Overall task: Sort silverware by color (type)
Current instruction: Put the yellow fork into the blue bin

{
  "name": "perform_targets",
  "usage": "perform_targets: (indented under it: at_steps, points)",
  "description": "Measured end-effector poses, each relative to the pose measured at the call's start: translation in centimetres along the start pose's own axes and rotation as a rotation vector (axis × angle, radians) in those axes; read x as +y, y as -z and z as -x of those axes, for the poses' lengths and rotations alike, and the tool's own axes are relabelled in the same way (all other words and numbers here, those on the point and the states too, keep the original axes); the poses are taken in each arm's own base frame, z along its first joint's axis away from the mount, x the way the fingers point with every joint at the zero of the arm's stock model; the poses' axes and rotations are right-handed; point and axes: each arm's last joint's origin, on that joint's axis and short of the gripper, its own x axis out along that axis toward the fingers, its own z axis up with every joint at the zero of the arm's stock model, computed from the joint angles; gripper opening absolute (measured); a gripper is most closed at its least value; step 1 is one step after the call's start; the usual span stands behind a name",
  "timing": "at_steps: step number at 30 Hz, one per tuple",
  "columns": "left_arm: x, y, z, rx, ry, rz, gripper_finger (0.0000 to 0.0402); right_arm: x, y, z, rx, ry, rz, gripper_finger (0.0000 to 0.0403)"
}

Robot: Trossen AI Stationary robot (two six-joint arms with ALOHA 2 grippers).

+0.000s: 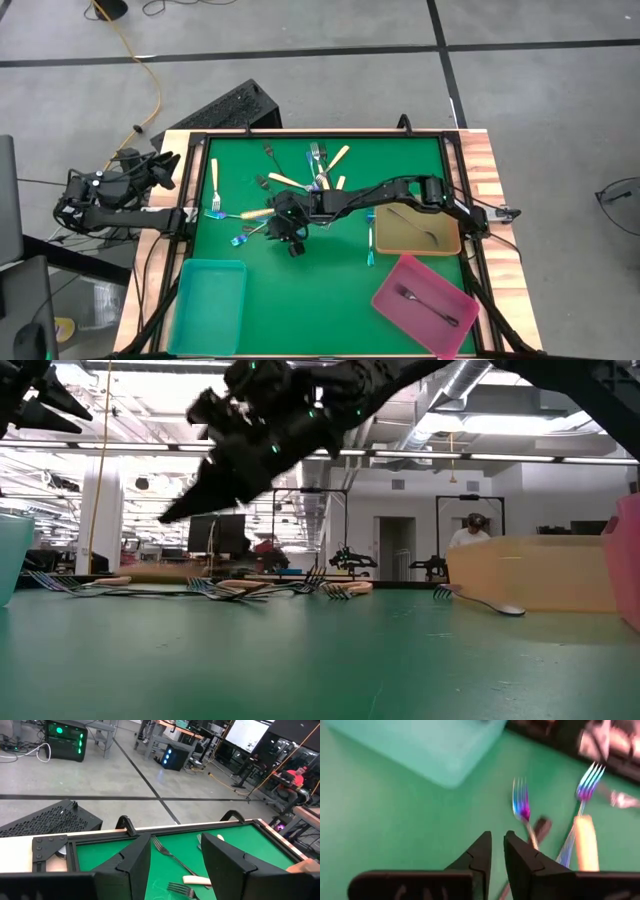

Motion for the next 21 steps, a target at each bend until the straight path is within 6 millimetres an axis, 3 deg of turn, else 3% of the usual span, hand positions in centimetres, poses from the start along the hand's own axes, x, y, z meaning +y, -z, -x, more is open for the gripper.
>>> perform_targets:
  at_steps: [4, 10, 15, 21]
  points:
    - [0.0, 0.0, 0.0, 0.000, 0.000, 0.000, 0.0158, 0.3, -2.6, 0.3, -0.085, 0.015, 0.037, 0.0047]
    - [0.0, 0.0, 0.0, 0.000, 0.000, 0.000, 0.0158, -0.2, -3.1, 0.6, -0.060, 0.104, 0.033, 0.0041]
    - [0.0, 0.0, 0.0, 0.000, 0.000, 0.000, 0.0158, -2.9, -1.5, 1.7, 0.103, 0.223, -0.025, 0.0074]
    - [0.0, 0.0, 0.0, 0.011, 0.009, -0.002, 0.0158, -4.5, 2.9, 3.4, 0.452, 0.195, -0.210, 0.0145]
